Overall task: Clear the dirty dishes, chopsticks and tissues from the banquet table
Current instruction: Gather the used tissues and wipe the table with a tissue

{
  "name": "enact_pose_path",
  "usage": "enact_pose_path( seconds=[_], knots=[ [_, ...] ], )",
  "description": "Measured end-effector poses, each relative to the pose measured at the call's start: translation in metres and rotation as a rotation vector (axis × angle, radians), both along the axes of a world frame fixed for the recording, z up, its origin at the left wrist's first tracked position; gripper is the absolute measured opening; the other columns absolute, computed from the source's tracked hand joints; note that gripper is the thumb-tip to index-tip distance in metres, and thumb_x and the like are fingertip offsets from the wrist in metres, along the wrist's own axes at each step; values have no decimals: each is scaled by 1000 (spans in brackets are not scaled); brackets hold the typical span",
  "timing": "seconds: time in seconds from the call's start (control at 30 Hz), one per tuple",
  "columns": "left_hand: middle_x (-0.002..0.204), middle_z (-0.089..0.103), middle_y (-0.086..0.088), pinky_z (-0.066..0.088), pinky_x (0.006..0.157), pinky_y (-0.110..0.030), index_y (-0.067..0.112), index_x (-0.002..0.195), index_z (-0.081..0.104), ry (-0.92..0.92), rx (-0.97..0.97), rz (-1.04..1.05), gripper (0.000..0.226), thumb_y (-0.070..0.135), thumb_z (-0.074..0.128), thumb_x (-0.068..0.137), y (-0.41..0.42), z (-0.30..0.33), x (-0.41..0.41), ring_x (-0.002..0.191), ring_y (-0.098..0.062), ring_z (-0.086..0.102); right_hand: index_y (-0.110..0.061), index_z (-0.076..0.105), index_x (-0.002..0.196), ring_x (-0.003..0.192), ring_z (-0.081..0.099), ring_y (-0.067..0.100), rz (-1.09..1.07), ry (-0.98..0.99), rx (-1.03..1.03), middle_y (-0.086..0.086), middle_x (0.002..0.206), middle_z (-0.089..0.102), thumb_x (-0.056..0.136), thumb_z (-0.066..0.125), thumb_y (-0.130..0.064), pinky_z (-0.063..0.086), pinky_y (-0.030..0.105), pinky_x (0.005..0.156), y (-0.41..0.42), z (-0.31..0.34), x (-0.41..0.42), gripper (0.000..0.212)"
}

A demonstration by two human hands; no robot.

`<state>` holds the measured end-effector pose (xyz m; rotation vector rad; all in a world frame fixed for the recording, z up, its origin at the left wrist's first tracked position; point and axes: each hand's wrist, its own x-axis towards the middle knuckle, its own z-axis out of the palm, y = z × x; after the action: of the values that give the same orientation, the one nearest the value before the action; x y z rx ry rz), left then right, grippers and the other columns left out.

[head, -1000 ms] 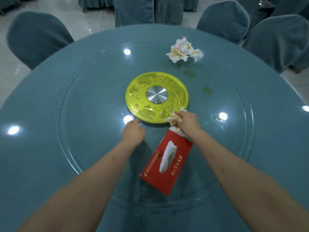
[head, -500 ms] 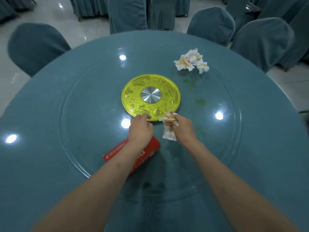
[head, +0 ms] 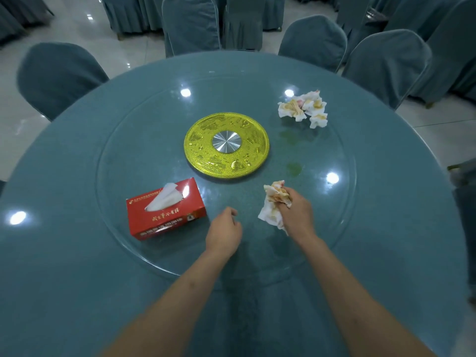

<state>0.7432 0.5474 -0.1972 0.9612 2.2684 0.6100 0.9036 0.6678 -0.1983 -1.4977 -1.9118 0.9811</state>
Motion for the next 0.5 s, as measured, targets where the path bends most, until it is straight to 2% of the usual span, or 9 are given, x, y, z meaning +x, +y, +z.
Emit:
enact_pose_path(
  seconds=[0.1,0.27,0.4,0.5],
  knots=[
    [128,63,0,52,87,-37,20,132,54,-7,-67,-28,35,17,45,99,-21,-10,12,108,-21,59,-20,67,130,99,66,21,-13,-2,-26,1,111,73,92,68,-14,52,35,85,-12,-2,9,39],
    [144,52,-4,48,94,-40,17,141,49,52,-148,-39,43,16,46,98,-44,-16,9,128,-24,52,-24,68,127,97,68,22,-22,-1,-59,0,108,74,92,68,-19,55,40,86,-27,-5,14,36],
    [148,45,-5,45,86,-37,17,146,43,67,-192,-13,48,15,44,97,-51,-15,-6,124,-27,55,-25,68,126,94,67,18,-26,39,-98,-3,104,74,92,68,-21,55,37,84,-37,-3,13,34],
    [145,48,-9,47,95,-40,16,145,44,59,-171,18,49,13,45,95,-50,-11,-11,125,-30,54,-23,68,125,94,67,16,-10,85,-125,-4,101,73,93,69,-19,53,33,83,-42,-2,11,33]
  ],
)
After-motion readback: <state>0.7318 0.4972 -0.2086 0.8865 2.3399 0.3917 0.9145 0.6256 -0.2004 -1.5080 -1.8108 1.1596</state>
